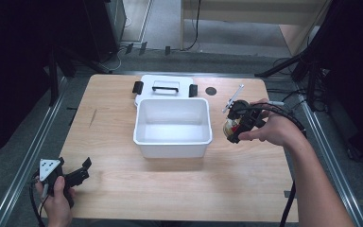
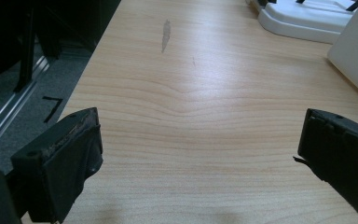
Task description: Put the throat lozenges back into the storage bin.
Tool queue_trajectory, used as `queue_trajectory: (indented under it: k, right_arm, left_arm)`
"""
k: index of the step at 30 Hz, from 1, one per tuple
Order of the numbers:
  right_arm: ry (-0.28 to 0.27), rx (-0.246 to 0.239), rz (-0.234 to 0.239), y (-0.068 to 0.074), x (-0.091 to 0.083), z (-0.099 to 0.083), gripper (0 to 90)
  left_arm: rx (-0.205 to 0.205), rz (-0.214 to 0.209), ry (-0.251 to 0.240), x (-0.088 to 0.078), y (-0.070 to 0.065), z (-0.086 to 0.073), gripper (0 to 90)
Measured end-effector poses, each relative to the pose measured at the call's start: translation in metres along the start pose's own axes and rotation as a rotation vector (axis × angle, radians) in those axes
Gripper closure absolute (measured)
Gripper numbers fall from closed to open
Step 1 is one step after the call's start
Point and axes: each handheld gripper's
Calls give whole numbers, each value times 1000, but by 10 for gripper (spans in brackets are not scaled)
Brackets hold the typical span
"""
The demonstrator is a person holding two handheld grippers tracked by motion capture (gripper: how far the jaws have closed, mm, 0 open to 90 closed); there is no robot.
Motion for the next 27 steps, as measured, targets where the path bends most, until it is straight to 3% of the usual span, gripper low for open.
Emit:
queue_trajectory:
  k: [14, 27]
  right_arm:
    - [-28, -70, -11, 2, -17, 30, 207]
    - [-48, -119, -4, 12, -13, 58, 207]
  left_arm:
    - [-4, 0, 1, 0, 0, 0, 1]
    - [-7, -3, -2, 0, 1, 0, 1]
Point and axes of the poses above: each handheld gripper's, and its own axes: x roughly forward along the jaws, z roughly out of its top, y roughly to its left, and after that the axes turned 15 degrees about -z, right-handed
